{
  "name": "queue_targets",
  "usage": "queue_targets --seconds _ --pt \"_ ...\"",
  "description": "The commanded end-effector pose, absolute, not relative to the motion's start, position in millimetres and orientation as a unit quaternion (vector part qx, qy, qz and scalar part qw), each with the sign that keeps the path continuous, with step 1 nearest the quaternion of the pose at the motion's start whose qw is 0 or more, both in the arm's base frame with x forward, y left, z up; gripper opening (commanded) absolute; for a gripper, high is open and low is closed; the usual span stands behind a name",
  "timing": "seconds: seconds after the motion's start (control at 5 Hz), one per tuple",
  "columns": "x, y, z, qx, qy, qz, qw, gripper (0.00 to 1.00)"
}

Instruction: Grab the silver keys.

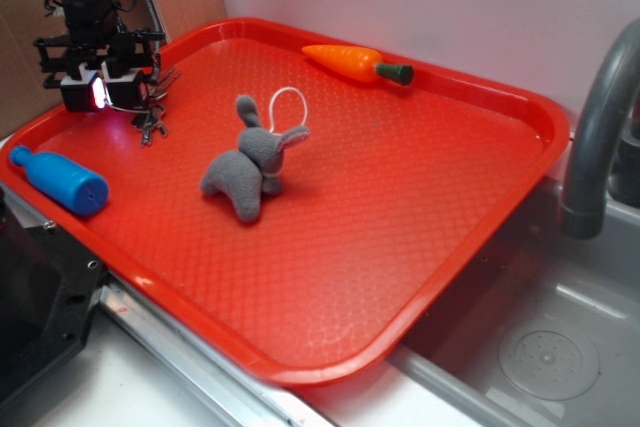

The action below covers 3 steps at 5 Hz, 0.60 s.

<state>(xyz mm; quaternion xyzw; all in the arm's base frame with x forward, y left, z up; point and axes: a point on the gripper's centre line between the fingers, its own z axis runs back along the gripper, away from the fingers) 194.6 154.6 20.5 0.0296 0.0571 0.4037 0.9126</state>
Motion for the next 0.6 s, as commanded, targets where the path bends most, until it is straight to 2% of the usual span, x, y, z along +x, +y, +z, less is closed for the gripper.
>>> queue_targets --seconds 0.0,0.4 --pt "193.7 150.3 25.6 0.037 0.048 0.392 0.918 0.00" --pt "192.8 152.1 24.6 0.038 0.052 0.395 0.916 0.00"
